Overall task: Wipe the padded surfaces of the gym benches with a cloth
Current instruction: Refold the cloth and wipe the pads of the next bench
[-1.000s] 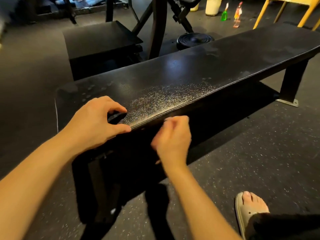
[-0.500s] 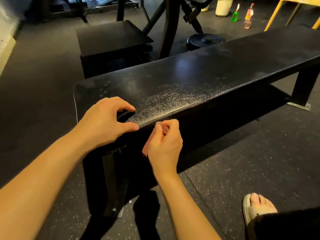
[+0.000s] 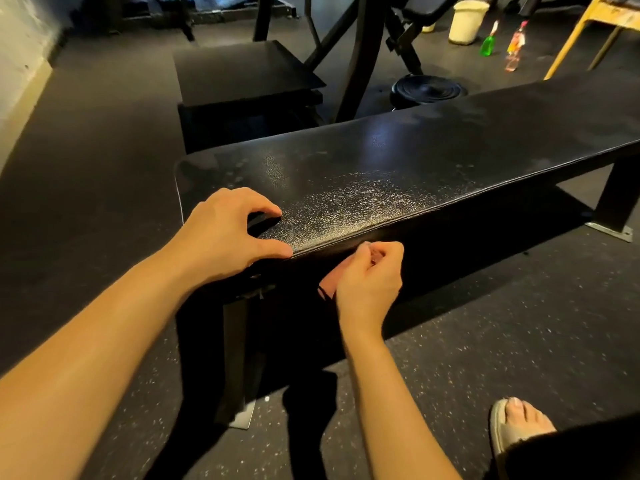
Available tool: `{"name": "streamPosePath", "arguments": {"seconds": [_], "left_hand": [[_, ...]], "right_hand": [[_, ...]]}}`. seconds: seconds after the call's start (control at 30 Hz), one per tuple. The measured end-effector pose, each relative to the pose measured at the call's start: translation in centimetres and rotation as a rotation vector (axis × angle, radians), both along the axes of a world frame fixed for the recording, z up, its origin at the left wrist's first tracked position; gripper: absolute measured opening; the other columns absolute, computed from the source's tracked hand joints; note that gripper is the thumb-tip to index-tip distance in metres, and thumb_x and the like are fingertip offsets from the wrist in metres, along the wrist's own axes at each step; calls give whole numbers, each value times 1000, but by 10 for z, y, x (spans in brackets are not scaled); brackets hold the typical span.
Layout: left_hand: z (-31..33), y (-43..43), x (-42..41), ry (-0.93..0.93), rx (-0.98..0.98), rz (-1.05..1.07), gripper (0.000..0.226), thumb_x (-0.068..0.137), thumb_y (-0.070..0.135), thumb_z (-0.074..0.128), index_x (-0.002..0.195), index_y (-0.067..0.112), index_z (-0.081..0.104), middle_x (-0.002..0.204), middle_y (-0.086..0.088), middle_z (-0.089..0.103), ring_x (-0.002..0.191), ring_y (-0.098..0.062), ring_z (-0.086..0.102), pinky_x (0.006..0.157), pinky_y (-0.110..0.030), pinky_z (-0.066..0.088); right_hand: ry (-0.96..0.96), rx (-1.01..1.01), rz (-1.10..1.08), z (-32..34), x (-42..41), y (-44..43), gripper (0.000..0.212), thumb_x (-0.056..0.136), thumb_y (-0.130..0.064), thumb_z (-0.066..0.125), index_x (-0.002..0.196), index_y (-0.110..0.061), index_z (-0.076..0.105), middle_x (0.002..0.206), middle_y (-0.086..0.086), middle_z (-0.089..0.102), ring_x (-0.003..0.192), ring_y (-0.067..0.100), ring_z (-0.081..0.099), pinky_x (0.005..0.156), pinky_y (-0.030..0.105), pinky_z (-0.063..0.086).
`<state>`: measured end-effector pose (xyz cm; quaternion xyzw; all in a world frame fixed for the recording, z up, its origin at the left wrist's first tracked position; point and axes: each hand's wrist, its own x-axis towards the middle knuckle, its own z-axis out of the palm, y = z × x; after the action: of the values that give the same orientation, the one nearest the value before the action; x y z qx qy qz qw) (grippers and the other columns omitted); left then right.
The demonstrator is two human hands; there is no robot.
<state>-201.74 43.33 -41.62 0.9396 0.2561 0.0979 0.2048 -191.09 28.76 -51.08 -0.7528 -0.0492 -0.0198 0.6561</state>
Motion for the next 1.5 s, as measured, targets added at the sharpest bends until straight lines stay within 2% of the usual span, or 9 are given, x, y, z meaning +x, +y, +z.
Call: {"name": "streamPosePath", "arguments": {"seconds": [0.23, 0.37, 0.57, 0.77, 0.93, 1.2, 1.27, 1.33, 1.5], "left_hand": [[2, -2, 3, 4, 16, 21, 63, 69, 60, 81, 124, 34, 67, 128, 16, 59, 123, -13, 49, 104, -39, 43], [0, -8, 6, 5, 42, -53, 52, 78, 46, 78, 127, 33, 66, 130, 14, 60, 119, -12, 50, 105, -38, 43], [-1, -23, 24, -24, 78, -96, 49, 79, 25, 77, 127, 32, 67, 128, 16, 60, 119, -13, 50, 105, -40, 43], [0, -22, 29, 6, 66, -114, 50, 80, 26, 79, 128, 31, 66, 130, 14, 60, 118, -13, 49, 104, -41, 43], [-1, -24, 34, 19, 68, -104, 51, 78, 27, 79, 127, 30, 65, 129, 13, 58, 116, -12, 48, 101, -38, 44], [2, -22, 28, 25, 13, -120, 51, 83, 21, 76, 130, 33, 64, 132, 18, 57, 124, -8, 47, 101, -30, 37], [4, -22, 25, 24, 8, -114, 51, 84, 21, 75, 131, 34, 63, 135, 17, 58, 125, -8, 49, 102, -29, 38], [4, -21, 23, 13, -8, -99, 51, 84, 21, 75, 131, 35, 63, 135, 16, 59, 119, -7, 53, 99, -27, 39], [7, -18, 12, 13, -15, -91, 48, 87, 23, 74, 131, 36, 64, 133, 14, 62, 100, -3, 55, 96, -29, 42]], "right_hand": [[-149, -50, 166, 2, -24, 4, 9, 100, -18, 55, 93, -21, 50, 86, -7, 62, 82, 12, 61, 73, 33, 48], [81, -63, -19, -5, 32, -9, 9, 101, -16, 54, 93, -18, 50, 84, -10, 57, 87, 21, 61, 79, 36, 45], [-14, 83, 143, 6, 3, -11, 5, 97, -13, 62, 95, -17, 59, 89, -9, 65, 84, 1, 63, 74, 15, 48], [-9, 184, -314, 19, 117, -67, 10, 95, -8, 66, 99, 0, 62, 85, -3, 60, 73, -2, 58, 66, 7, 42], [168, 414, -362, 38, 154, -67, 17, 89, -4, 68, 90, -17, 58, 88, 3, 66, 76, 15, 66, 66, 26, 55], [312, 594, -175, 29, 86, -57, 18, 92, 5, 66, 109, -1, 62, 85, 0, 68, 66, 1, 70, 55, 22, 55], [365, 617, -115, 24, 67, -51, 17, 91, 3, 68, 106, -3, 63, 92, 7, 71, 86, 19, 75, 73, 42, 63], [430, 665, -77, 19, 49, -45, 18, 90, 0, 70, 106, -5, 65, 98, 12, 73, 101, 34, 72, 93, 59, 56], [479, 710, 52, 21, 15, -36, 13, 91, 3, 68, 100, -6, 64, 75, -2, 74, 82, 24, 70, 83, 48, 53]]}}
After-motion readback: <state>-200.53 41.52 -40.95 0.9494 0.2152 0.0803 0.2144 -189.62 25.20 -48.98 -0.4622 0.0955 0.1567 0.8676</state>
